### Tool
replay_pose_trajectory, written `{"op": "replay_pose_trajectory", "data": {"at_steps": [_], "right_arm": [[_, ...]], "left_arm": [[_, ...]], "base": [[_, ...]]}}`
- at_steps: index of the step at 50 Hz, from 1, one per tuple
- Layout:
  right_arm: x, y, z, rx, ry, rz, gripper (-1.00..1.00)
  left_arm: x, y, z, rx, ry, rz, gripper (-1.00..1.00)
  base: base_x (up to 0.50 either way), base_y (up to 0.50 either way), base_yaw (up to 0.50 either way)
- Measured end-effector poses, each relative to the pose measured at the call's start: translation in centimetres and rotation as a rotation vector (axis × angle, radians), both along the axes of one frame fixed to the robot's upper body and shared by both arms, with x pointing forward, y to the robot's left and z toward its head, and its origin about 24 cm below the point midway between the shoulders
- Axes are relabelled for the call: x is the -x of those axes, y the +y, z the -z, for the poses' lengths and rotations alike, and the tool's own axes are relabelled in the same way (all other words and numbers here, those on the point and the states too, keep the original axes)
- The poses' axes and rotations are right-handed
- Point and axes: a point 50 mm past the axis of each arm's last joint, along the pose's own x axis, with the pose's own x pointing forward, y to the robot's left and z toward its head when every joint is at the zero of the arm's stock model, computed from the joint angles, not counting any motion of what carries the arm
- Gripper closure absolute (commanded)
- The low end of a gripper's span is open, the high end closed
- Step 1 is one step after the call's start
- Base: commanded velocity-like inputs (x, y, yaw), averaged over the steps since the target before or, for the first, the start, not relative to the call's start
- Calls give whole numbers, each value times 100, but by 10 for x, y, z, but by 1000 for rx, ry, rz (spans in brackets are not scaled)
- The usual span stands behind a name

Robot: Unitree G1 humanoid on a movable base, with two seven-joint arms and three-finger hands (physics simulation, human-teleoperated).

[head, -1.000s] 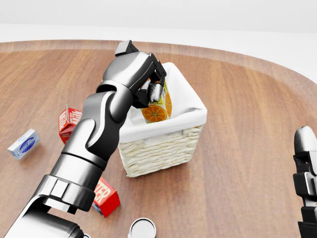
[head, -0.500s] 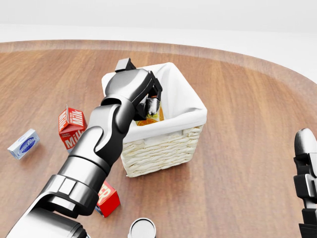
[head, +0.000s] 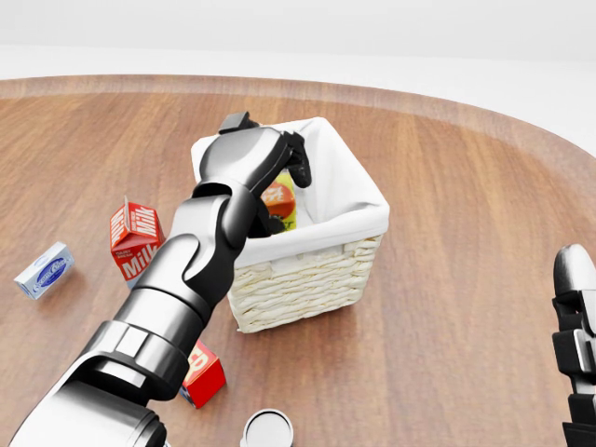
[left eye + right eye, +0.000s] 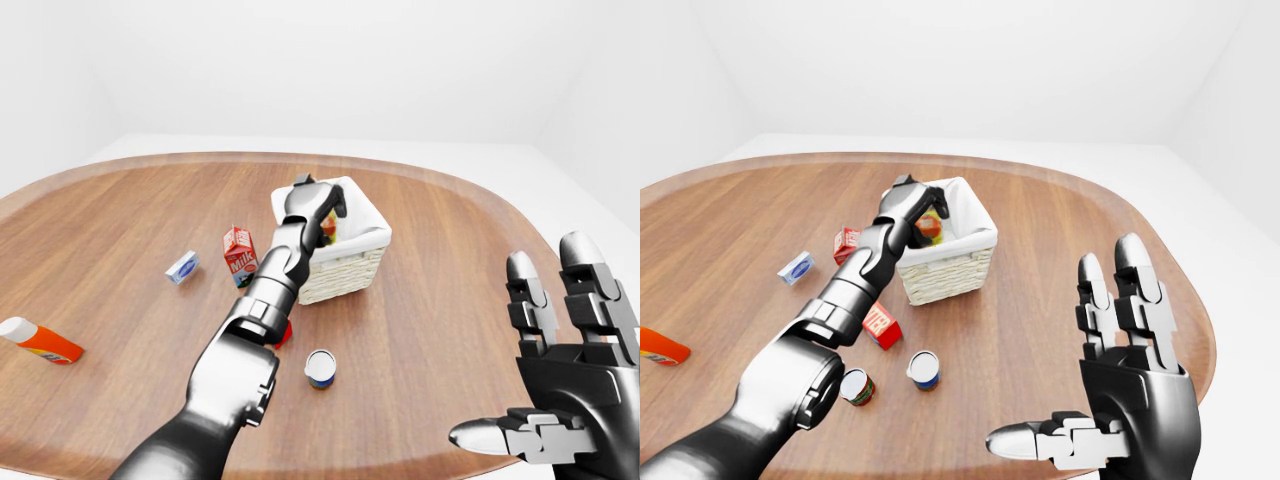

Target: Pick up the orange juice, and put it in the basket.

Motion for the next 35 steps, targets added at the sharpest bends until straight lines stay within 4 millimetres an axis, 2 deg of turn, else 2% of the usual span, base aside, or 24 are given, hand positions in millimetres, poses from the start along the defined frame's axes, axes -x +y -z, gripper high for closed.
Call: {"op": "replay_pose_trajectory", "data": {"at_steps": [13,35], "right_arm": [[0,0,0,0,4,1,-100],[0,0,0,-1,4,1,-100]], "left_arm": [[0,-1,-14,-8,-72,1,-100],[3,-3,-16,-12,-82,14,-100]], "base": [[0,0,0],[0,0,0]]}}
